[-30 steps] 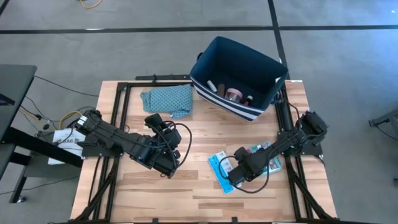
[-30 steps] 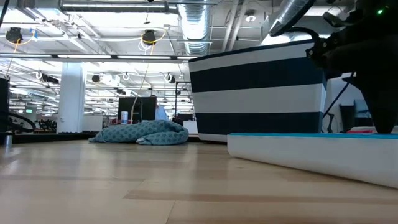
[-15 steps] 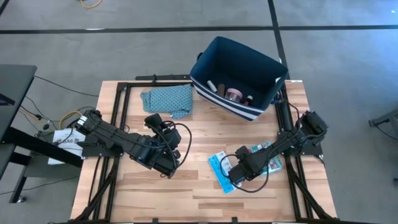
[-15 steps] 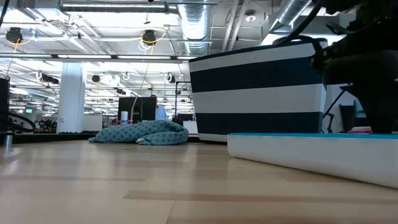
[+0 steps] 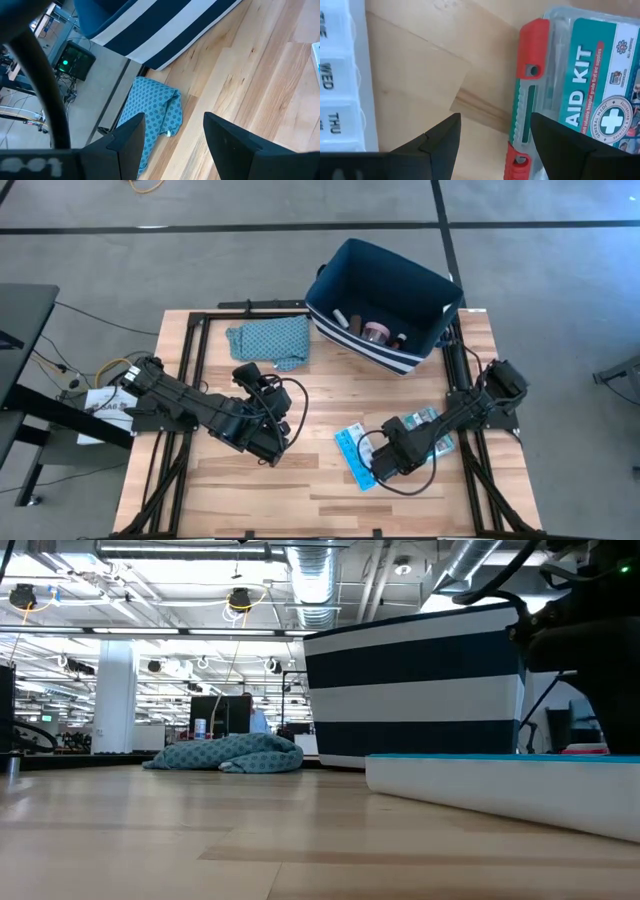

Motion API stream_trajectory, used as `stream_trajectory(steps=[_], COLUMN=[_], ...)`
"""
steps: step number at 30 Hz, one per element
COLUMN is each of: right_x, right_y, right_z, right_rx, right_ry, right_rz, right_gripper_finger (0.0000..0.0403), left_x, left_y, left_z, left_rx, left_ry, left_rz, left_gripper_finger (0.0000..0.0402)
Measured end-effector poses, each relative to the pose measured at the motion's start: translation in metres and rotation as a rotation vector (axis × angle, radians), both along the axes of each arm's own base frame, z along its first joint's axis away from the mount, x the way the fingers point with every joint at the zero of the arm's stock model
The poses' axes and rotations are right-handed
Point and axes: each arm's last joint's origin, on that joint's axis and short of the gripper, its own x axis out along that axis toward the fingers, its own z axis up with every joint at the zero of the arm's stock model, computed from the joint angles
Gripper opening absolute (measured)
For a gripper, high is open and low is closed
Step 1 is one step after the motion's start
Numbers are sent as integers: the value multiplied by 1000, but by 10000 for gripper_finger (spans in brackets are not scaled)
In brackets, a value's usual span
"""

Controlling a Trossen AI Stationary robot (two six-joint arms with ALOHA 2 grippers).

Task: Pick & place medical supplies in basket/bin
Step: Put the green first aid kit box into the blue bin

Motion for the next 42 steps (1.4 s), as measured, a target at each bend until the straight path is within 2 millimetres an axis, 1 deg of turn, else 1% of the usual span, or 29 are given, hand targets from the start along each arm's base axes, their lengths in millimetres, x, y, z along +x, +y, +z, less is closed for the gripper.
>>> stream_trajectory(steps=[8, 14, 19, 22, 26, 32, 35, 37, 42], right_x=[-3, -6, -10, -14, -20, -23, -23, -24, -25], right_y=[5, 12, 15, 14, 10, 8, 7, 7, 7], right_z=[0, 0, -2, -6, -19, -23, -23, -23, -23], right_rx=[-11, -53, -69, -79, -65, -64, -63, -64, -56], right_ry=[-12, -63, -70, -61, -39, -19, -11, -6, 18], right_rz=[15, 28, 30, 26, 25, 69, 78, 85, 111], right_gripper_finger=[234, 234, 234, 234, 234, 232, 217, 199, 127], left_x=[0, 0, 0, 0, 0, 0, 0, 0, 0], left_y=[0, 0, 0, 0, 0, 0, 0, 0, 0], left_z=[0, -3, -3, -3, -3, -3, -3, -3, -3], left_rx=[-4, -9, -16, -17, -16, -16, -16, -16, -16], left_ry=[-7, -17, -25, -27, -26, -26, -27, -27, -27], left_rz=[6, 21, 30, 31, 31, 32, 32, 32, 32], left_gripper_finger=[193, 193, 193, 193, 193, 193, 193, 193, 193])
